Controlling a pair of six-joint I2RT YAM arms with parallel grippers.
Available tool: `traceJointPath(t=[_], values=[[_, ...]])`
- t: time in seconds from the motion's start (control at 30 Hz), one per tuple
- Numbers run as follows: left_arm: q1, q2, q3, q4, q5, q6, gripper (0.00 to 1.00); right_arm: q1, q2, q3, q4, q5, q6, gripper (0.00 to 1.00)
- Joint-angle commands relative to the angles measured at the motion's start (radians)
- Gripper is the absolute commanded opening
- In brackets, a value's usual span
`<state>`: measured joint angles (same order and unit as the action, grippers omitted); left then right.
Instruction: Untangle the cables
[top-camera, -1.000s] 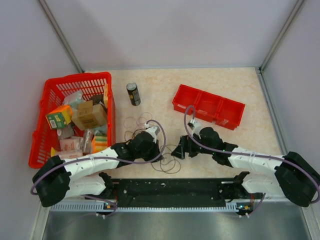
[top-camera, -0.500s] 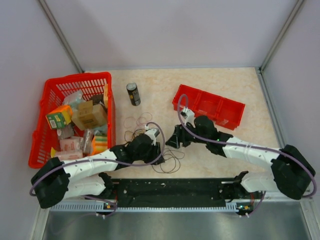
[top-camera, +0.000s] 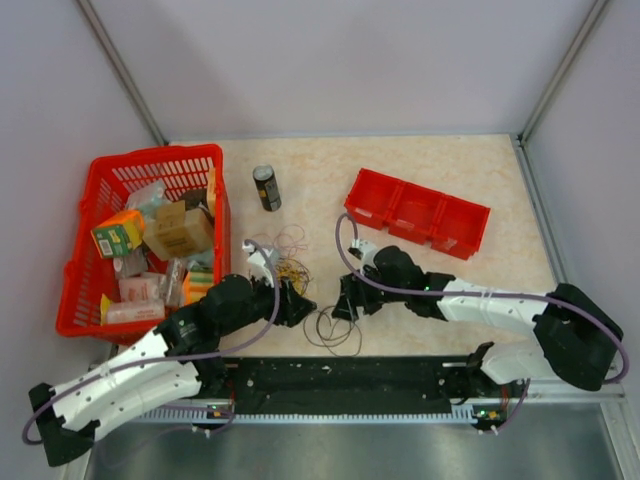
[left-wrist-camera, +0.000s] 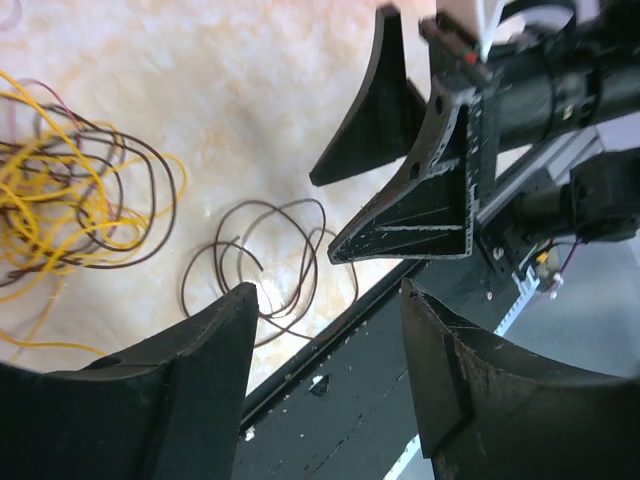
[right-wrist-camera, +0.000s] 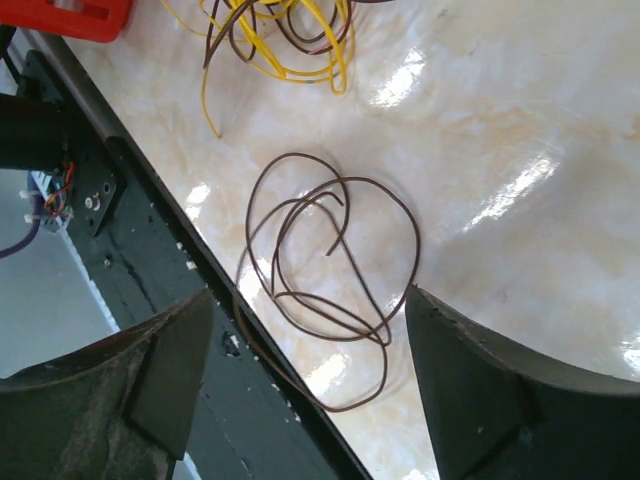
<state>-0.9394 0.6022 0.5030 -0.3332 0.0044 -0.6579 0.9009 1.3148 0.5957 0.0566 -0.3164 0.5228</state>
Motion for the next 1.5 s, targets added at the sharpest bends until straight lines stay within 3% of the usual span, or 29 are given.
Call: traceJointPath(t=[0.0, 0.13, 0.33, 0.47, 0.6, 0.7, 0.8, 0.87, 1.1, 1.3, 1.47], values=[[0.002, -0.097, 0.072, -0.107, -0.125, 0.033, 0.65, 0.01, -0.039, 0.029, -0.055, 0.068, -0.09, 0.8], [0.002, -0.116, 0.166, -0.223, -0.17, 0.03, 0.67, 0.029, 0.044, 0.042, -0.131, 0.112, -0.116, 0.88], [0.002, -0.091, 0.241, -0.25, -0.144, 0.058, 0.73, 0.183, 0.173, 0.159, -0.279, 0.399, -0.084, 0.88], [0.002, -0.081, 0.264, -0.263, -0.149, 0.09, 0.73, 0.266, 0.297, 0.282, -0.403, 0.571, 0.006, 0.75], [0.002, -0.122, 0.258, -0.253, -0.144, 0.087, 0.73, 0.305, 0.406, 0.375, -0.52, 0.69, 0.121, 0.42], [0.002, -0.171, 0.247, -0.241, -0.132, 0.075, 0.73, 0.334, 0.481, 0.432, -0.659, 0.795, 0.19, 0.32], [0.002, -0.2, 0.244, -0.247, -0.144, 0.089, 0.74, 0.343, 0.494, 0.426, -0.704, 0.85, 0.242, 0.14], [0.002, -0.185, 0.262, -0.268, -0.153, 0.118, 0.75, 0.343, 0.459, 0.402, -0.69, 0.866, 0.253, 0.0], [0.002, -0.173, 0.24, -0.239, -0.165, 0.155, 0.72, 0.293, 0.054, 0.316, -0.62, 0.876, 0.22, 0.0], [0.002, -0.177, 0.19, -0.144, -0.164, 0.172, 0.72, 0.051, -0.251, 0.323, -0.682, 0.742, 0.155, 0.0], [0.002, -0.128, 0.187, -0.078, -0.109, 0.195, 0.72, -0.127, -0.321, 0.455, -0.779, 0.663, 0.086, 0.0]])
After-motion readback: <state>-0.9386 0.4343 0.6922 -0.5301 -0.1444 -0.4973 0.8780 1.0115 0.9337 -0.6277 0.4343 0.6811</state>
